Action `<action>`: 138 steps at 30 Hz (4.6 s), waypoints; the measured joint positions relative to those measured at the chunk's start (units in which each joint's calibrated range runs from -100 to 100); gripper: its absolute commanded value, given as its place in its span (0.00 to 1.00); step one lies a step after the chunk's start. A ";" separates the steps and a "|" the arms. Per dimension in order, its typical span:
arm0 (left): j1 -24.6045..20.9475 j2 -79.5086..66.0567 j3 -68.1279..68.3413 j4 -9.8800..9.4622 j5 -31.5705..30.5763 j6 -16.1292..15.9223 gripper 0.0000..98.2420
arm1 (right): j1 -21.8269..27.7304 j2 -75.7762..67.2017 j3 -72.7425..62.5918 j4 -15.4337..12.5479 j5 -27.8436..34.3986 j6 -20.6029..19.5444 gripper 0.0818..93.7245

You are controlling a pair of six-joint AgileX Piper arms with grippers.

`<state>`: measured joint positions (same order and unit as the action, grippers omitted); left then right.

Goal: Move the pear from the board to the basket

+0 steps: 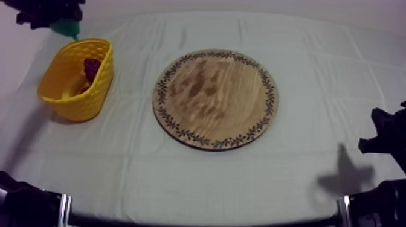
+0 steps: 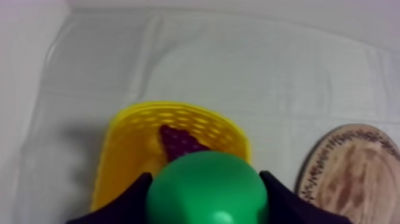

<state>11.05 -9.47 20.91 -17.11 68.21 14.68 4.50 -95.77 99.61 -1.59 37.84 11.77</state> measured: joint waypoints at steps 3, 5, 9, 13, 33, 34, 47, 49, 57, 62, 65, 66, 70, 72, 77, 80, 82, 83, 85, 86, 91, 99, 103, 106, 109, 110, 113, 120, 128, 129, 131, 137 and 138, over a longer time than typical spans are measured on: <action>-1.42 -0.76 3.15 -0.30 0.27 -0.32 0.45 | 0.00 0.00 0.00 0.00 0.00 0.00 0.00; -1.81 -0.69 5.24 -0.30 -0.10 -0.39 0.45 | 0.00 0.00 0.00 0.00 0.00 0.00 0.00; -1.54 -0.11 9.98 -0.09 -1.37 -0.36 0.45 | 0.00 0.00 0.00 0.00 0.00 0.00 0.00; -0.96 1.57 12.98 0.54 -2.00 -0.56 0.44 | -0.03 0.00 0.00 0.00 0.00 0.00 0.00; -3.91 12.87 11.13 0.24 -10.22 -3.21 0.38 | 0.00 0.00 0.00 0.00 0.02 0.03 0.00; -3.95 13.10 11.03 0.24 -10.35 -3.24 0.38 | 0.00 0.00 0.00 0.00 0.02 0.03 0.00; -4.64 15.15 8.89 -0.37 -9.21 -1.45 0.91 | -0.03 0.00 0.00 0.00 -0.05 0.00 0.00; -4.71 15.24 8.59 -0.64 -9.43 -0.29 0.95 | -0.03 0.00 0.00 0.00 -0.05 0.00 0.00; -5.56 15.07 8.16 -1.31 -11.87 1.57 0.96 | -0.03 0.00 0.00 0.00 -0.05 0.00 0.00; -5.92 13.52 7.18 -1.15 -12.31 2.47 0.82 | -0.03 0.00 0.00 0.00 -0.05 0.00 0.00; -6.20 11.99 6.49 -1.10 -12.39 3.04 0.68 | -0.03 0.00 0.00 0.00 -0.05 0.00 0.00; -6.33 11.25 6.25 -1.10 -12.50 3.04 0.62 | -0.03 0.00 0.00 0.00 -0.05 0.00 0.00; -6.90 7.31 6.29 -0.41 -13.73 1.55 0.37 | -0.03 0.00 0.00 0.00 -0.05 0.00 0.00; -7.56 4.72 7.14 0.17 -15.28 0.42 0.31 | -0.03 0.00 0.00 0.00 -0.05 0.00 0.00; -9.52 -4.83 12.51 2.21 -21.06 -2.42 0.22 | -0.03 0.00 0.00 0.00 -0.06 0.00 0.00; -9.90 -11.29 16.83 2.74 -23.66 -3.58 0.18 | 0.00 0.00 0.00 0.00 -0.06 0.00 0.00; -10.00 -15.58 20.28 3.03 -24.84 -4.20 0.14 | 0.00 0.00 0.00 0.00 0.03 0.00 0.00; -10.14 -18.11 22.11 3.32 -25.29 -4.69 0.11 | 0.00 0.00 0.00 0.00 0.03 0.00 0.00; -10.39 -23.32 25.38 4.37 -25.67 -5.89 0.07 | 0.00 0.00 0.00 0.00 0.03 0.00 0.00; -10.45 -25.94 27.20 4.92 -25.78 -6.57 0.06 | 0.00 0.00 0.00 0.00 0.03 0.00 0.00; -10.52 -38.54 36.51 7.25 -26.87 -8.80 0.01 | 0.00 0.00 0.00 0.00 0.03 0.00 0.00; -10.43 -59.82 53.39 9.18 -28.40 -10.77 0.00 | 0.00 0.00 0.00 0.00 0.03 0.00 0.00; -10.57 -69.11 60.64 9.93 -28.91 -11.29 0.00 | 0.00 0.00 0.00 0.00 0.03 0.00 0.00; -10.61 -74.29 65.17 10.17 -30.19 -11.44 0.00 | 0.00 0.00 0.00 0.00 0.03 0.00 0.00; -10.61 -78.31 69.06 10.12 -31.47 -11.82 0.00 | 0.00 0.00 0.00 0.00 0.03 0.00 0.00; -10.61 -79.54 70.30 10.07 -32.01 -12.01 0.00 | 0.00 0.00 0.00 0.00 0.03 0.00 0.00; -10.61 -82.35 73.60 10.00 -33.03 -12.54 0.00 | 0.00 0.00 0.00 0.00 0.03 0.00 0.00; -10.51 -86.06 77.08 11.61 -33.91 -14.68 0.00 | 0.00 0.00 0.00 0.00 0.03 0.00 0.00; -10.91 -89.93 77.95 12.67 -32.86 -14.51 0.00 | 0.00 0.00 0.00 0.00 -0.04 0.00 0.00; -10.95 -90.04 78.01 12.74 -32.86 -14.31 0.00 | 0.00 0.00 0.00 0.00 -0.04 0.00 0.00; -11.03 -90.19 78.34 12.87 -33.53 -13.88 0.00 | 0.00 0.00 0.00 0.00 -0.04 0.00 0.00; -11.13 -90.24 78.92 13.16 -35.48 -13.72 0.00 | 0.00 0.00 0.00 0.00 0.03 0.00 0.00; -11.16 -90.24 78.92 13.21 -35.48 -13.90 0.00 | 0.00 0.00 0.00 0.00 0.03 0.00 0.00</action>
<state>-0.11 -99.71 99.83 -3.90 32.73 0.78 4.51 -95.77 99.61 -1.59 37.87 11.77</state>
